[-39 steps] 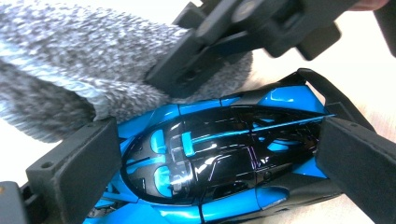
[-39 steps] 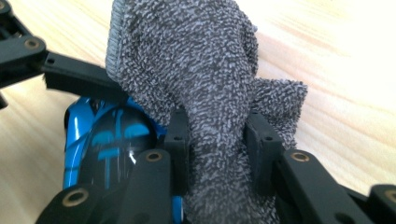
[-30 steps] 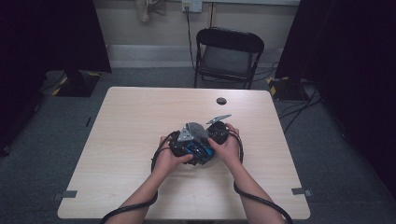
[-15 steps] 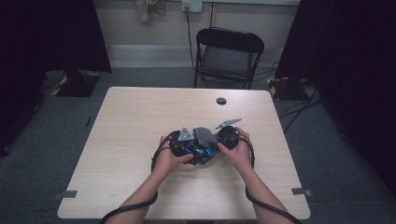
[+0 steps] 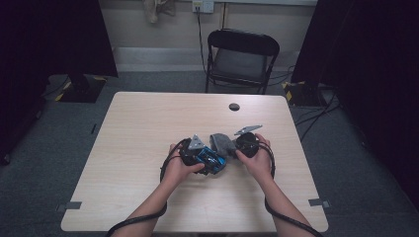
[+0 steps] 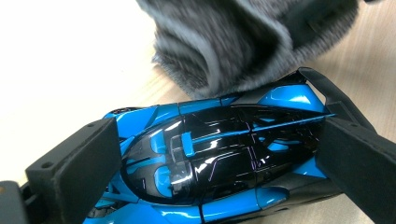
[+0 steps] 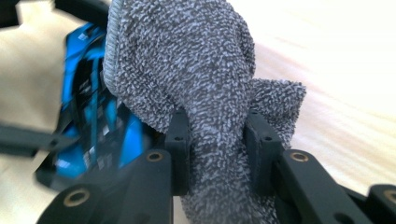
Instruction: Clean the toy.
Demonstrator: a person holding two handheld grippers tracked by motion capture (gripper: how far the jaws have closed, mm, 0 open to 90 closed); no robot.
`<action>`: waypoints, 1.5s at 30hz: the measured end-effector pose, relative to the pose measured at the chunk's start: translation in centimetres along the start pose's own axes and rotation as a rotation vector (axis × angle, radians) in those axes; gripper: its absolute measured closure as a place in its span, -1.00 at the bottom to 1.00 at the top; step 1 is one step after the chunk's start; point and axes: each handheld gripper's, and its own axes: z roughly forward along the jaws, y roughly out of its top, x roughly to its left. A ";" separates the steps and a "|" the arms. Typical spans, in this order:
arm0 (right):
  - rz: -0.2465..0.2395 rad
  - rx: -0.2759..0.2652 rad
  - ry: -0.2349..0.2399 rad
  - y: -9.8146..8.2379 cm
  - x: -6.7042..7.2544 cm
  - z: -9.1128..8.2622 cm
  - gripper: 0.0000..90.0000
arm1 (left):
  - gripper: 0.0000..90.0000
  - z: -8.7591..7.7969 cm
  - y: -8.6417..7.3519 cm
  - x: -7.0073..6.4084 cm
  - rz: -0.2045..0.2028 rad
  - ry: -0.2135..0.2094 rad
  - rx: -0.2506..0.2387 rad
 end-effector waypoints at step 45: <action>-0.037 0.020 0.032 4.2 2.9 5.5 0.50 | -1.00 0.0 0.0 0.1 0.004 -0.005 -0.002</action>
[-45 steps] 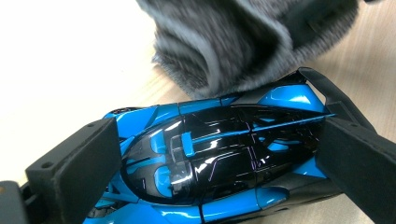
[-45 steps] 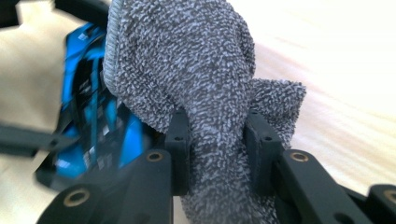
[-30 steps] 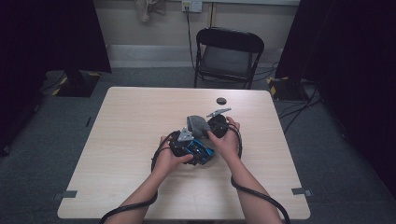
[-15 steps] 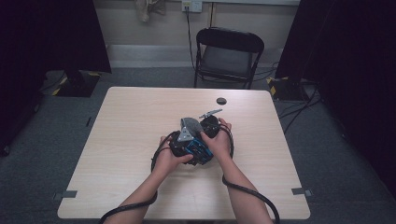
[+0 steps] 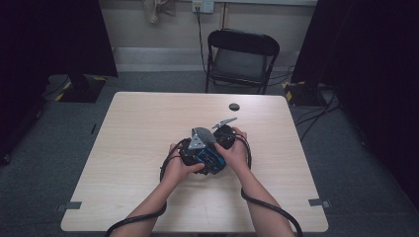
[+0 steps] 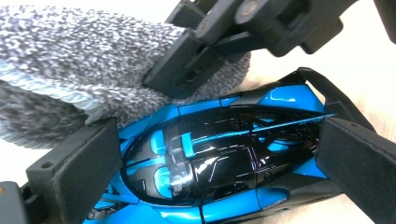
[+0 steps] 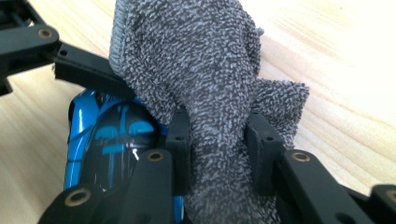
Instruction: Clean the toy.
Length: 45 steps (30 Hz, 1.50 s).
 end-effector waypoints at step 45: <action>-0.010 0.060 0.040 -4.0 -2.0 -4.8 0.50 | -1.00 0.0 -0.1 0.0 -0.005 -0.001 -0.006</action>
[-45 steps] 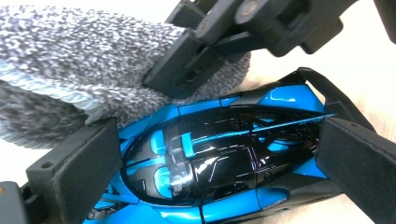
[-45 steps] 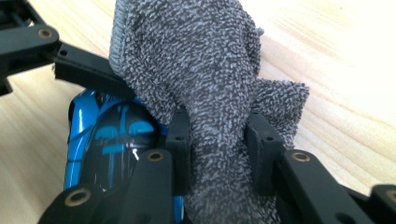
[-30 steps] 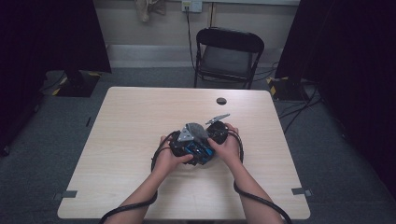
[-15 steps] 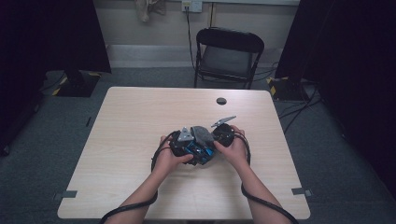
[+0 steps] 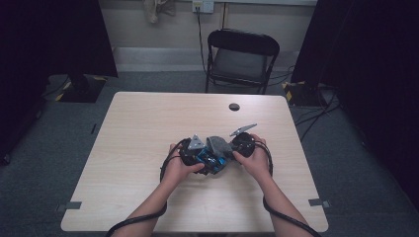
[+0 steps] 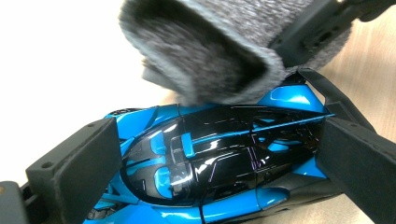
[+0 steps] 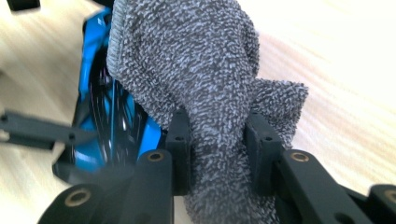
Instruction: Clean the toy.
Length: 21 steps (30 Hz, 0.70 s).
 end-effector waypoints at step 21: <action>0.098 -0.076 -0.054 4.7 0.9 4.4 0.49 | -1.00 0.0 -0.1 0.0 0.001 0.000 -0.009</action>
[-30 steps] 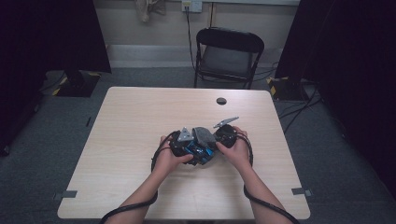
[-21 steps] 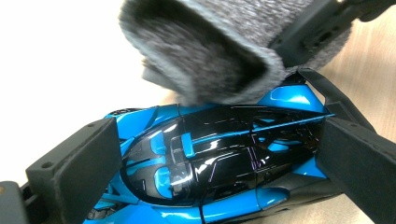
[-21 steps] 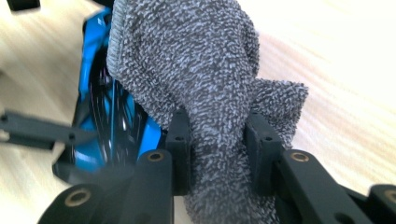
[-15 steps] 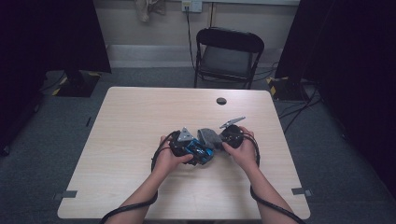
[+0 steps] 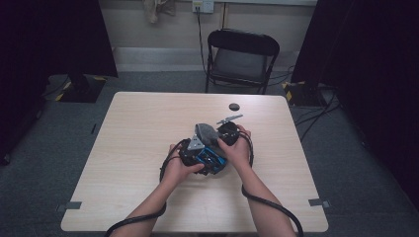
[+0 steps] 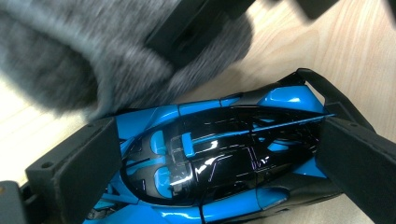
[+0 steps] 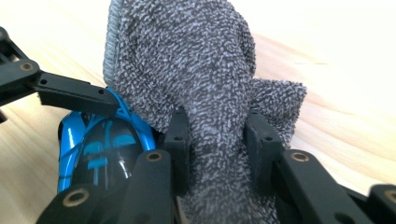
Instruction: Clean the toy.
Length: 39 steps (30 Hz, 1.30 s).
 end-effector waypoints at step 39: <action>0.003 0.016 0.015 -4.7 -3.1 -6.5 0.49 | -0.90 -0.3 0.9 0.5 -0.013 -0.015 0.063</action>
